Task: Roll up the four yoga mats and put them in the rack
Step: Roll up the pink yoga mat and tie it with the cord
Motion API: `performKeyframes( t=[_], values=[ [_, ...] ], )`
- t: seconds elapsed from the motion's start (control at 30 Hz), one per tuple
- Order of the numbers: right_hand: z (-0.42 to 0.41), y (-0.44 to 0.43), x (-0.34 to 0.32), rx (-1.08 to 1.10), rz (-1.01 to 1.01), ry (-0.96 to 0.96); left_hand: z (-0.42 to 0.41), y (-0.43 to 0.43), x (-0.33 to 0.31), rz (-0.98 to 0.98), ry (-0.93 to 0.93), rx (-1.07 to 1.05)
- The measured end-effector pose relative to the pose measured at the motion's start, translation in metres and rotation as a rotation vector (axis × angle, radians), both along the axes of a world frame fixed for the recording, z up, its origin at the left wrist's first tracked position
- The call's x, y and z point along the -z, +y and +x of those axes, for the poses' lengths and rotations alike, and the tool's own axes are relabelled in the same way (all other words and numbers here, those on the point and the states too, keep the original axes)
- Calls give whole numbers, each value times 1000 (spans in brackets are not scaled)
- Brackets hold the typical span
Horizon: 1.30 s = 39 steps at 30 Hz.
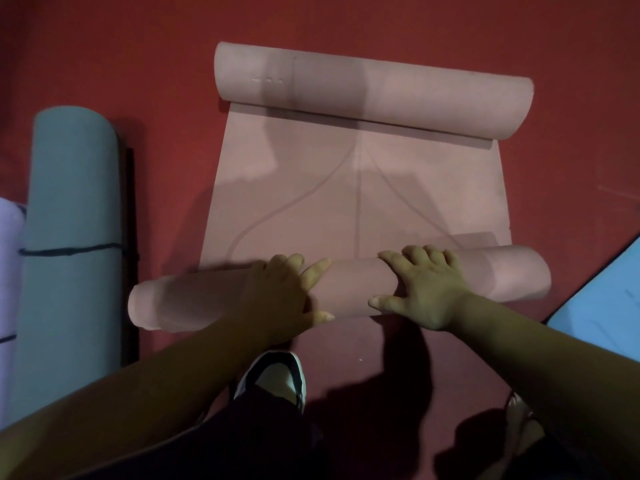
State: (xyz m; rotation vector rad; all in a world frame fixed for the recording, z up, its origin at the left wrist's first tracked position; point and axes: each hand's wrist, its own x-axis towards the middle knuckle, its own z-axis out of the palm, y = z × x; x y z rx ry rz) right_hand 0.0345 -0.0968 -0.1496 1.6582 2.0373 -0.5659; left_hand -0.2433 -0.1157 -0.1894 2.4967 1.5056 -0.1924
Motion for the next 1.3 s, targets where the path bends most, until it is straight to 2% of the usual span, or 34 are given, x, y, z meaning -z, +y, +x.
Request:
performKeyframes(
  t=[0.17, 0.33, 0.57, 0.73, 0.93, 1.17, 1.3],
  values=[
    [0, 1, -1, 20, 4, 22, 0, 11, -8, -132, 39, -10],
    [0, -16, 5, 48, 112, 53, -1, 18, -8, -178, 6, -11],
    [0, -3, 3, 47, 85, 59, 0, 6, 2, 10, 10, -20],
    [0, 2, 0, 49, 52, 56, 1, 7, -1, 25, -19, -23],
    [3, -10, 4, -4, 81, 23, 0, 17, -7, -46, 16, -5],
    [3, 8, 1, -8, 30, 26, 5, 6, -3, 37, -17, -37],
    [2, 11, -1, -12, 31, 19, 3, 12, -2, 20, 0, -28]
  ],
)
